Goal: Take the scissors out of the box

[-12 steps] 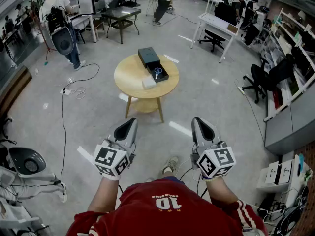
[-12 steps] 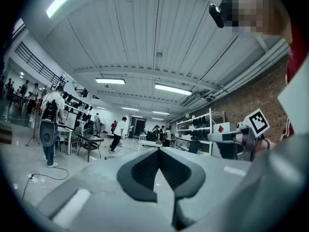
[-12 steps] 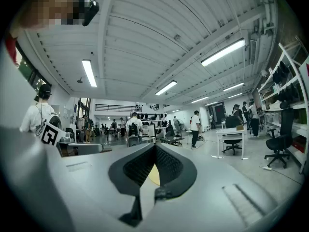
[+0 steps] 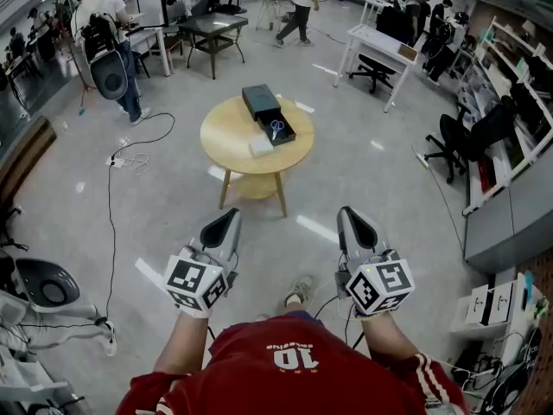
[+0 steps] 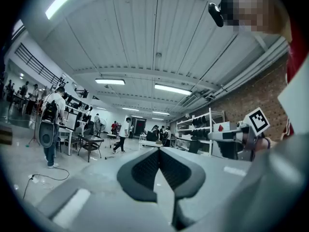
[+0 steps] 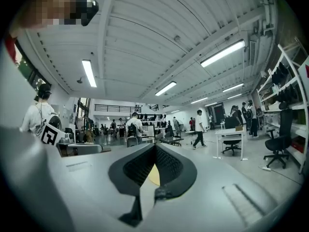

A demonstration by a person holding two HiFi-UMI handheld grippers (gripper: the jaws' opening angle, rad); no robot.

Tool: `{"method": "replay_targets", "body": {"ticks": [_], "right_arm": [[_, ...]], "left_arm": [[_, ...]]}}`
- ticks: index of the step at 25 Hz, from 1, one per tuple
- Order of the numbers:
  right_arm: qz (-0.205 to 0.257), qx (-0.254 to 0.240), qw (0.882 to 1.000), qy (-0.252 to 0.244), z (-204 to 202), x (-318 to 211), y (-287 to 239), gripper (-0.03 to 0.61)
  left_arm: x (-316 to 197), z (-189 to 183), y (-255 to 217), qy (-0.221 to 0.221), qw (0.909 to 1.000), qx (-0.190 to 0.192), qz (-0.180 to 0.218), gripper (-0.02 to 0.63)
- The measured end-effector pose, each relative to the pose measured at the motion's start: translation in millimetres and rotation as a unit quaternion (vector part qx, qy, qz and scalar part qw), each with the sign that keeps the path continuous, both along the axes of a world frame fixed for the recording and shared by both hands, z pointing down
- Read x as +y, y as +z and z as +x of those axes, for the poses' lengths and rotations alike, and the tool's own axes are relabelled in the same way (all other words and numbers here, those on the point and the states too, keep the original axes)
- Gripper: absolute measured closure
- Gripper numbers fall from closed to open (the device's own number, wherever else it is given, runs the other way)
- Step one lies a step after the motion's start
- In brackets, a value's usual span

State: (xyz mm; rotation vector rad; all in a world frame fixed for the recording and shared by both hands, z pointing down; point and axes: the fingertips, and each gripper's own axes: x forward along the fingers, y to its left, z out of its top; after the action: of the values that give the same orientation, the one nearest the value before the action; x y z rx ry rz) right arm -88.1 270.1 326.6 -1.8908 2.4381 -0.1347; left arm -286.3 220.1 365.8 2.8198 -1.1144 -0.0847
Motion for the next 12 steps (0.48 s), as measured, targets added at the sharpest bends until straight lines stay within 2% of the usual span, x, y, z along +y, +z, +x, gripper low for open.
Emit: {"method": "replay_targets", "body": {"ticks": [12], "right_arm": [[0.0, -0.013, 1.0, -0.002, 2.3, -5.8, -0.1, 0.577]], "left_arm": [[-9.1, 6.5, -0.1, 0.011, 0.9999, 0.001, -0.001, 0.609]]}}
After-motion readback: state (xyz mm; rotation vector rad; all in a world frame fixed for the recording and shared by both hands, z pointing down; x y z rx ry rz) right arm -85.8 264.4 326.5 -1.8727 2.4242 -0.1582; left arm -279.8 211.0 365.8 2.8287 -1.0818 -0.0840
